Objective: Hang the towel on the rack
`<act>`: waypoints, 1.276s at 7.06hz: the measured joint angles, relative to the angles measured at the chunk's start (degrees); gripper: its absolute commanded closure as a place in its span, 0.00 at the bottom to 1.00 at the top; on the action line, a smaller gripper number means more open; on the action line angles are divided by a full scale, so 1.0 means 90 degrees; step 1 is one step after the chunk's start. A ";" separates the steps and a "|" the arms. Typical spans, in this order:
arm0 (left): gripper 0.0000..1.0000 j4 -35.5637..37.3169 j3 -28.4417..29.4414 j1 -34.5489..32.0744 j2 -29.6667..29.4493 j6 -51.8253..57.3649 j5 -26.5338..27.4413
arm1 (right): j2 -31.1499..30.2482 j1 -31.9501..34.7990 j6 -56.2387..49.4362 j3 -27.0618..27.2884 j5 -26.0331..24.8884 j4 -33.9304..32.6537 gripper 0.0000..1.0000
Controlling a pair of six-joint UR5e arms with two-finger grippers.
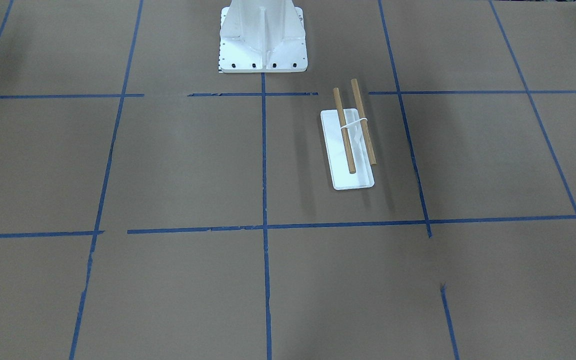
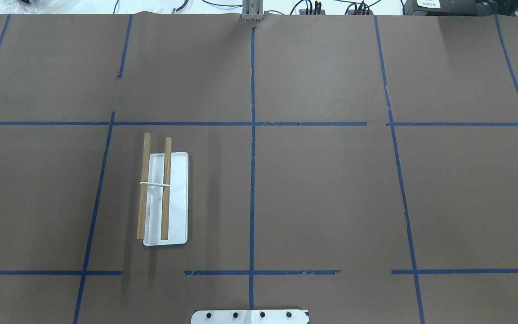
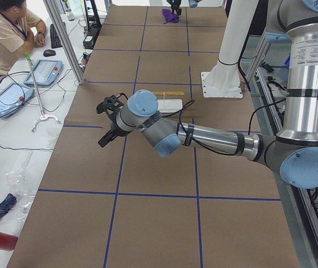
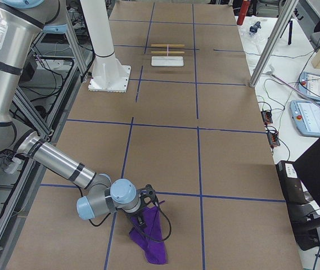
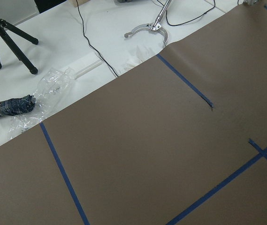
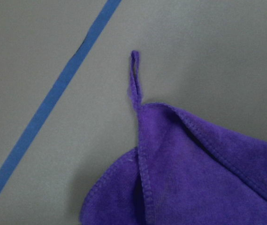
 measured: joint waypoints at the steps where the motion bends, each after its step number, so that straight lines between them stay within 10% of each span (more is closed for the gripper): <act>1: 0.00 -0.0004 -0.0002 0.0000 -0.0006 0.0000 0.0004 | -0.0009 -0.0137 -0.0008 -0.0015 -0.0001 0.0010 0.27; 4: 0.00 -0.0001 -0.0004 0.0000 -0.0020 -0.0006 0.0008 | -0.0022 -0.0419 -0.0169 -0.0071 -0.0095 0.0025 1.00; 9: 0.00 0.0001 -0.0003 0.0000 -0.0016 -0.0003 0.0008 | -0.0041 -0.0433 -0.0600 0.0166 -0.0399 0.0084 1.00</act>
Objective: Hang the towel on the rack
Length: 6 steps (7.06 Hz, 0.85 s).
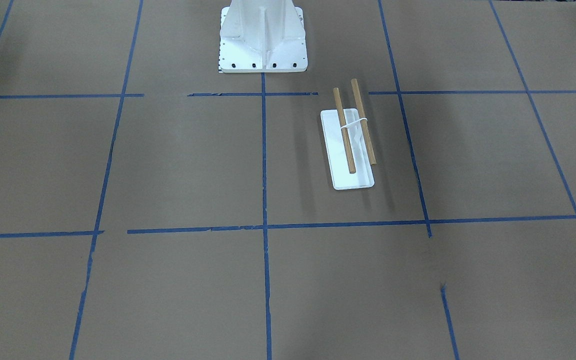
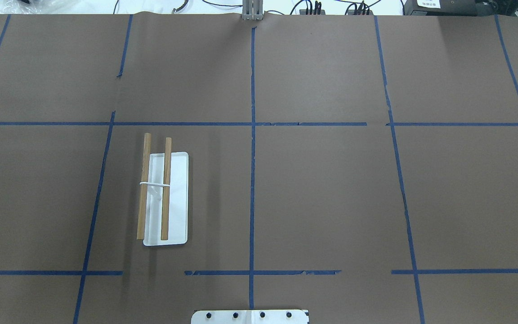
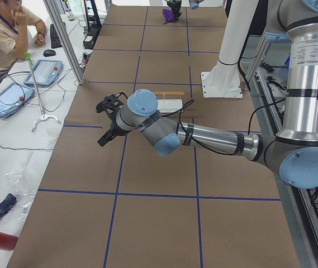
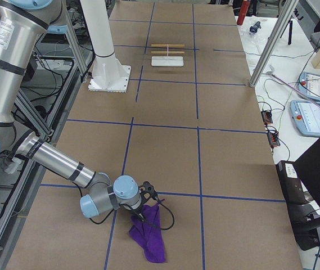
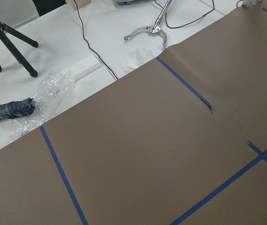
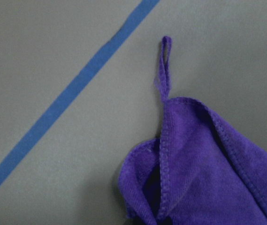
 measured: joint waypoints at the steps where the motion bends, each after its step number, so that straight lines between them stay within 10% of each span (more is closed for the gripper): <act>1: 0.00 -0.0003 0.0008 0.0000 0.0004 0.0001 -0.0002 | -0.0001 0.0081 -0.0006 0.0224 0.0012 -0.0007 1.00; 6: 0.00 -0.0133 0.0057 0.0026 -0.0002 -0.0023 -0.0001 | 0.0497 0.0542 0.0748 0.2181 0.0729 -0.1241 1.00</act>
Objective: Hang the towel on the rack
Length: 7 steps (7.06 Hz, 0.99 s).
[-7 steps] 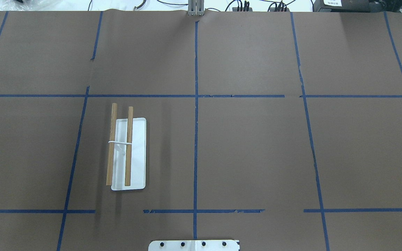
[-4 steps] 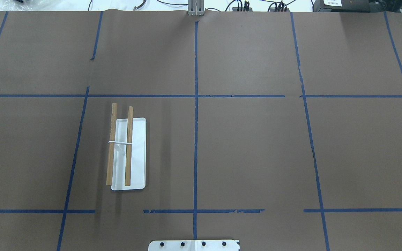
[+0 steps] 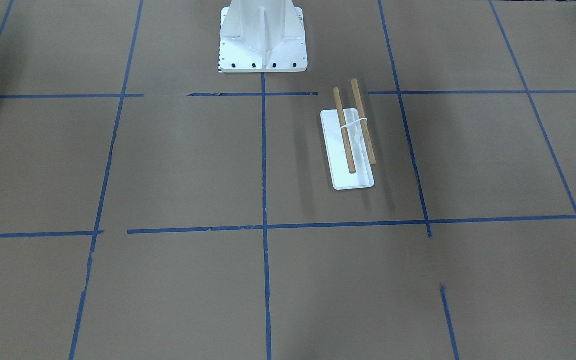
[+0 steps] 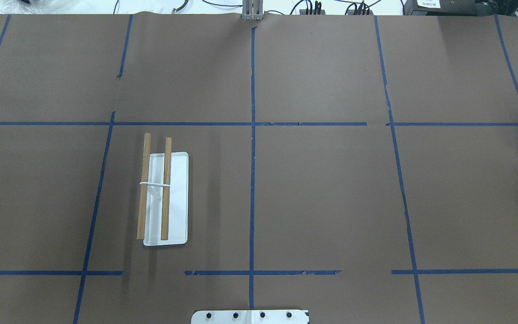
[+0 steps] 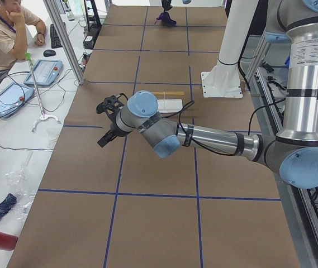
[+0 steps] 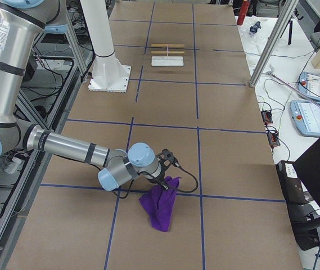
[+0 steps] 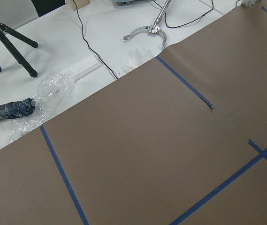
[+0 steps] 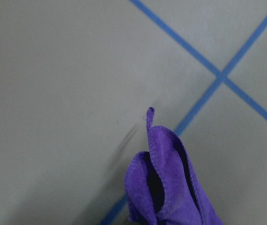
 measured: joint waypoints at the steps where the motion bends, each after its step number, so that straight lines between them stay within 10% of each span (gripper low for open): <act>1: 0.00 -0.0010 -0.0022 0.0062 -0.0002 0.0010 -0.0001 | 0.0437 -0.0029 0.0867 0.0475 0.0362 -0.0386 1.00; 7: 0.05 0.0171 -0.0140 0.1782 -0.0964 -0.2852 0.0053 | 0.3522 -0.2645 0.4642 0.0887 -0.0635 -0.0682 1.00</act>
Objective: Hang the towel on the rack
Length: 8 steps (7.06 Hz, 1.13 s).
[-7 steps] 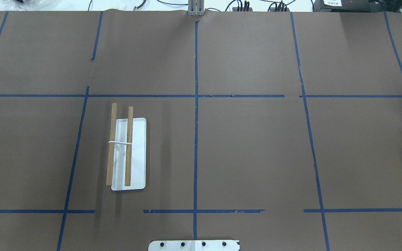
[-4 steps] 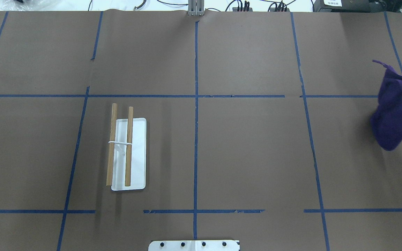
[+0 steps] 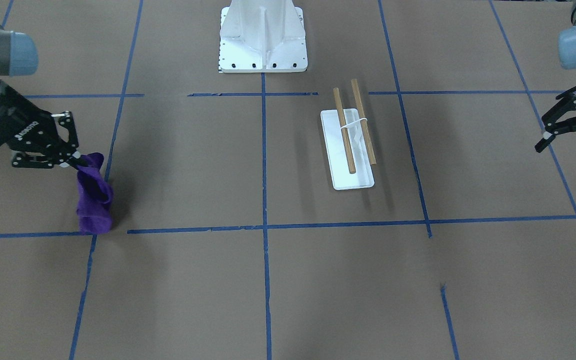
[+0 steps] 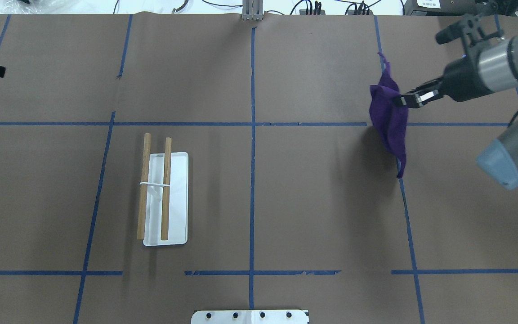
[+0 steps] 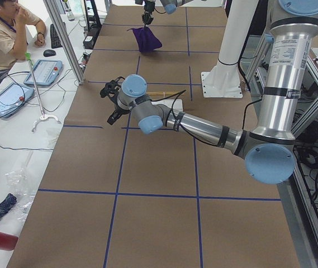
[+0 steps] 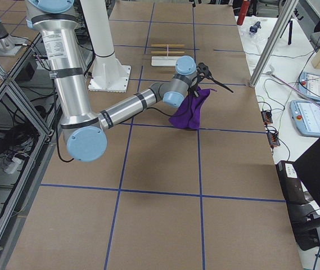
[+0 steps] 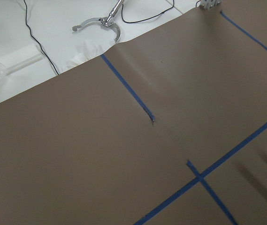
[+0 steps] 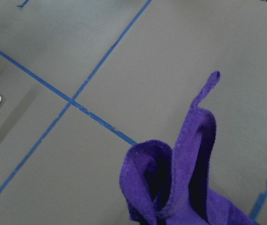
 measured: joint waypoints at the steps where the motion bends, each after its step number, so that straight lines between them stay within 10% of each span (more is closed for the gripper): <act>1: 0.15 0.0174 -0.0026 0.0407 -0.0451 -0.1355 0.0000 | 0.0402 -0.0488 0.0215 0.0071 -0.0700 -0.0014 1.00; 4: 0.33 0.0296 -0.0088 0.1673 -0.1824 -0.5431 0.0255 | 0.1357 -0.1169 -0.0211 0.0396 -0.1695 -0.0665 1.00; 8: 0.42 0.0916 -0.0022 0.3063 -0.3090 -0.7699 0.1409 | 0.1721 -0.2100 -0.0727 0.0816 -0.2975 -0.0825 1.00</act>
